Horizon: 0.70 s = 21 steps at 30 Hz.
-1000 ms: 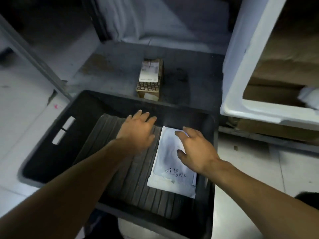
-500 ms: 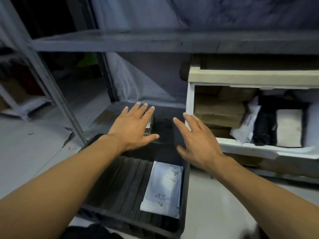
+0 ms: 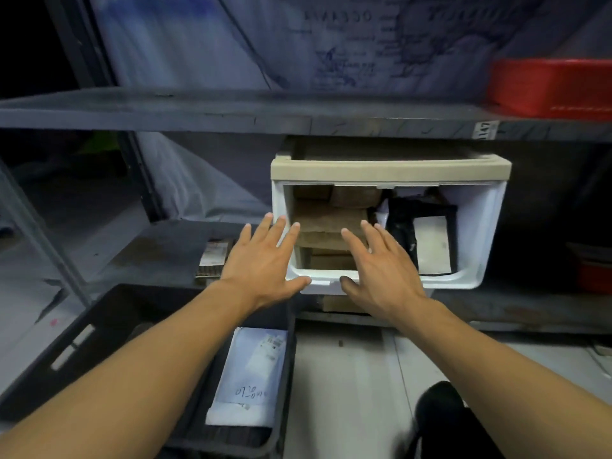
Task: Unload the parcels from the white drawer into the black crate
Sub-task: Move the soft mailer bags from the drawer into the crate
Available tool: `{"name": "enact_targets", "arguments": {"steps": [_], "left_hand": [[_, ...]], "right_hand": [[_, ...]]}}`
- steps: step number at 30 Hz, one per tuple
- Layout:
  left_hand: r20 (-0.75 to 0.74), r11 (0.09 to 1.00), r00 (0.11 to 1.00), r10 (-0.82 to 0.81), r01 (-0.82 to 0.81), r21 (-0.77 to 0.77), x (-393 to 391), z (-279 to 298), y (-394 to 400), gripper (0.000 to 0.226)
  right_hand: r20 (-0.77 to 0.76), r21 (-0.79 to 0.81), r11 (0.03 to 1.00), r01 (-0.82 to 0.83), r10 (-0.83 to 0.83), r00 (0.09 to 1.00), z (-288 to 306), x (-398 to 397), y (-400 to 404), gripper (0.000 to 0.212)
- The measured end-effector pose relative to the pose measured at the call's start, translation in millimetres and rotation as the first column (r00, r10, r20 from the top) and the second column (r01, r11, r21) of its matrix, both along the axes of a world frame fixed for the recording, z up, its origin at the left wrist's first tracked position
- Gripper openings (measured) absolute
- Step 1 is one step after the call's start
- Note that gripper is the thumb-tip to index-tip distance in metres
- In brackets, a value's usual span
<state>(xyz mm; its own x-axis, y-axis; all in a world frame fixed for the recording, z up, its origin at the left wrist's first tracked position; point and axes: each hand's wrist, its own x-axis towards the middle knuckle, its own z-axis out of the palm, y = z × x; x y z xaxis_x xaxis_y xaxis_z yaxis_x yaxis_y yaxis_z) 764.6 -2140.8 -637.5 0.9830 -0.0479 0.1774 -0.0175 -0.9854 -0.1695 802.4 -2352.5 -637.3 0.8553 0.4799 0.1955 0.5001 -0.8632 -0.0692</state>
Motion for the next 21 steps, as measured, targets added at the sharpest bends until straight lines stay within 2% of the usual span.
{"name": "enact_targets", "arguments": {"steps": [5,9,15,21], "left_hand": [[-0.006,0.997,0.999,-0.038,0.037,-0.071,33.0,-11.7,-30.9,0.093],[0.003,0.99,0.999,-0.043,0.043,-0.138,62.9,-24.0,-51.8,0.084],[0.002,0.973,0.999,-0.053,0.052,-0.223,106.8,-46.1,-76.1,0.066],[0.057,0.916,0.995,-0.085,0.101,-0.389,145.3,-67.6,-99.9,0.053]], "right_hand": [[-0.041,0.015,0.998,0.056,-0.055,0.998,-11.7,26.0,-23.2,0.08],[-0.096,0.083,0.976,0.203,-0.195,0.976,-28.2,60.2,-50.9,0.078],[-0.249,0.284,0.83,0.48,-0.419,0.873,-50.7,107.9,-86.8,0.078],[-0.274,0.436,0.712,0.551,-0.477,0.835,-66.4,150.3,-99.5,0.089]]}}
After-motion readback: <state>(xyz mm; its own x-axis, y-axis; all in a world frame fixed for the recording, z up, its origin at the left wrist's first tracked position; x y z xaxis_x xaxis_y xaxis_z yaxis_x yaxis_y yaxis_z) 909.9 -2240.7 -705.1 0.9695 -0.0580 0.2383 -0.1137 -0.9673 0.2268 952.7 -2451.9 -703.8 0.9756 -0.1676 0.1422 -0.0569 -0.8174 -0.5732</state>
